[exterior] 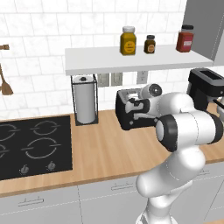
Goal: Start the toaster. Once the lever pops up, take the bread to the plate on the dining counter.
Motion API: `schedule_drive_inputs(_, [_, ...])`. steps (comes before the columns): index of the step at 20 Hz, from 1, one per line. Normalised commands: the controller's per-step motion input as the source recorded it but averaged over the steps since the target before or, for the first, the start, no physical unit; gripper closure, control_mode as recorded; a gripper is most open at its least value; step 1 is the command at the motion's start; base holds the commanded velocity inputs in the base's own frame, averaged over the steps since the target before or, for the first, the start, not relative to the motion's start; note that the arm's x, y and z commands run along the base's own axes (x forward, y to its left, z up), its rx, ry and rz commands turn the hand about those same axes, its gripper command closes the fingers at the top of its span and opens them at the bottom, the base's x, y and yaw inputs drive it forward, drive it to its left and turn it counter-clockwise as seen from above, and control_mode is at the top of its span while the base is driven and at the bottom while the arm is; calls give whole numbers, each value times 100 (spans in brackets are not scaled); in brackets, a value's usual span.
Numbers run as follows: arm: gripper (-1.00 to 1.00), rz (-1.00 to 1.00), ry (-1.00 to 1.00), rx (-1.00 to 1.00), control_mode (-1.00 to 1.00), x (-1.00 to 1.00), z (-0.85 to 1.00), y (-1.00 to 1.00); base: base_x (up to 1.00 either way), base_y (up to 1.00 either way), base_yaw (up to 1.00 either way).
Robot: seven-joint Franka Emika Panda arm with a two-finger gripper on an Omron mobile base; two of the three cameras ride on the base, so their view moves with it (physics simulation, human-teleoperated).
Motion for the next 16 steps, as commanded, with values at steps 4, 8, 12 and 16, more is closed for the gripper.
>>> schedule_drive_inputs(4, [-100, 0, 0, 0, -100, 0, 0, 0, 0, 0, 0])
schedule_drive_inputs(8, [-100, 0, 0, 0, -100, 0, 0, 0, 0, 0, 0])
schedule_drive_inputs(12, [-100, 0, 0, 0, -100, 0, 0, 0, 0, 0, 0])
schedule_drive_inputs(16, [-100, 0, 0, 0, -100, 0, 0, 0, 0, 0, 0])
